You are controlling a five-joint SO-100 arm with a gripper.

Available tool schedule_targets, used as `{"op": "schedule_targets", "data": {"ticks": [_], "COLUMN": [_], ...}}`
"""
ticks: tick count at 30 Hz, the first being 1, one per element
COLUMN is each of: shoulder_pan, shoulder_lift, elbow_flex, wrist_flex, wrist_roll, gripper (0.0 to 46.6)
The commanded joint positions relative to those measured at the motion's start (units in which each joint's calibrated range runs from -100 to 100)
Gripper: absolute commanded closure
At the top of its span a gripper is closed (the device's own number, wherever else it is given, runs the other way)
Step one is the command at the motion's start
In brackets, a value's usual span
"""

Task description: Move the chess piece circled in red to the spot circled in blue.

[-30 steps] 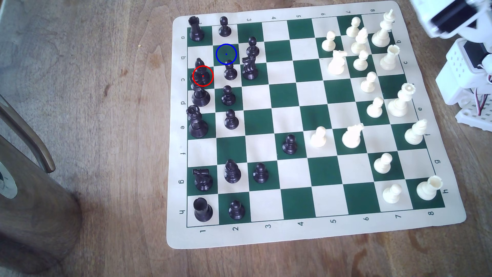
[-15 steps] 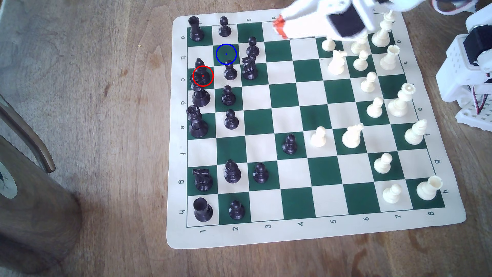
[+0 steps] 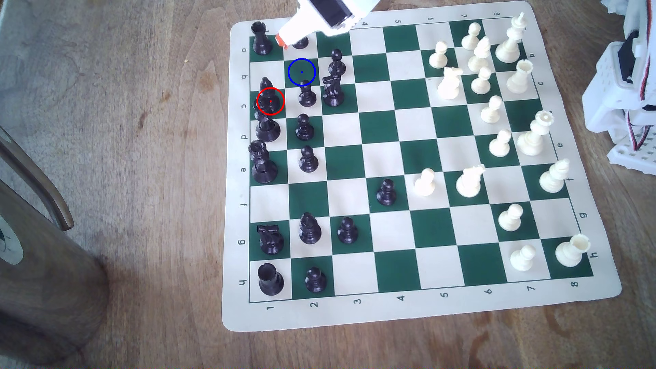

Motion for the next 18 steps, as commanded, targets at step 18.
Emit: {"op": "schedule_targets", "data": {"ticks": [18], "shoulder_pan": [-2.1], "shoulder_lift": [10.2], "elbow_flex": [-7.8], "wrist_flex": [-8.4], "wrist_roll": [-0.8], "gripper": [38.0]}}
